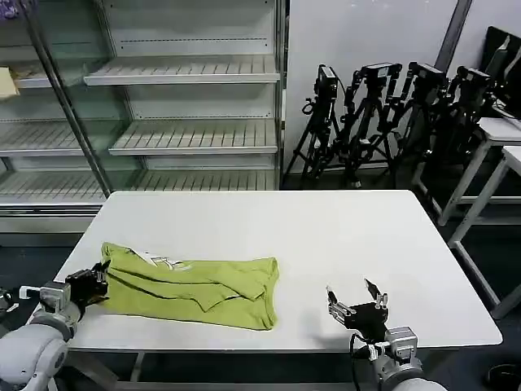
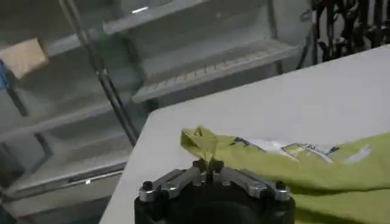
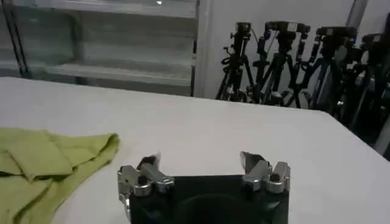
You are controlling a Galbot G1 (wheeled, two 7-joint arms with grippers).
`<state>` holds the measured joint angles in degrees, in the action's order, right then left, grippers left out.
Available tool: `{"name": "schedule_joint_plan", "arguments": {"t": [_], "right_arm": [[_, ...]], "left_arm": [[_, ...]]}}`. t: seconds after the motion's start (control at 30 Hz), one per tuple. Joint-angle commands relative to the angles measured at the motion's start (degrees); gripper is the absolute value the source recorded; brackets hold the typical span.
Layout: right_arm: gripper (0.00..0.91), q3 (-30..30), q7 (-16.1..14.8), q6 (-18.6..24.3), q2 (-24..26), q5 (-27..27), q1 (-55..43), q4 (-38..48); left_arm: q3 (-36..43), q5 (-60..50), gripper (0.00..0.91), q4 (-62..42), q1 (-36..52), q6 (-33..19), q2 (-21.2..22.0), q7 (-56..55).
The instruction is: Fold and organize the clothes.
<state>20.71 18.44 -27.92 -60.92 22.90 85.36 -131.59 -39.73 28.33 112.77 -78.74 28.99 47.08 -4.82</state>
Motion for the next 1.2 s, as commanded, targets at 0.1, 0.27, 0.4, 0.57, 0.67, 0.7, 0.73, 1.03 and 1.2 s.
{"name": "schedule_joint_plan", "arguments": {"t": [0.1,0.27,0.4,0.57,0.67,0.7,0.73,1.03,1.2], "right_arm": [[0.907,0.54,-0.18,0.22,0.05,-0.7,0.81,-0.04],[0.907,1.42,-0.27,0.4,-0.19,-1.18,1.42,0.03],[0.907,2.18,-0.29,0.48,-0.21,-1.3,1.79,0.09],[0.907,2.48,-0.2,0.43,-0.46,-1.6,1.79,0.0],[0.907,2.59,-0.24,0.39,-0.58,-1.97,1.81,-0.02],[0.907,2.62,-0.29,0.39,-0.68,-2.08,1.78,0.01],[0.907,2.61,-0.28,0.38,-0.78,-2.17,1.74,0.02],[0.907,2.18,-0.31,0.35,-1.34,-2.75,1.32,0.33],[0.907,2.28,-0.34,0.31,-1.22,-2.78,1.12,0.41]], "left_arm": [[15.22,-4.59,0.01,12.73,1.75,1.34,3.83,2.58],[22.14,-5.2,0.01,12.57,3.95,1.34,6.2,3.05],[25.65,-5.71,0.01,11.54,5.61,1.45,7.44,3.01],[29.38,-5.8,0.01,9.58,10.16,2.64,9.72,3.03],[31.21,-4.18,0.01,9.12,11.88,4.02,10.24,2.52],[31.81,-3.86,0.01,8.69,12.28,4.05,10.38,2.4],[32.3,-3.88,0.01,8.03,12.74,4.06,10.58,1.97],[35.29,7.38,0.01,3.97,16.82,4.15,13.08,-8.15],[36.0,12.3,0.01,4.9,17.39,4.2,13.68,-10.15]]}}
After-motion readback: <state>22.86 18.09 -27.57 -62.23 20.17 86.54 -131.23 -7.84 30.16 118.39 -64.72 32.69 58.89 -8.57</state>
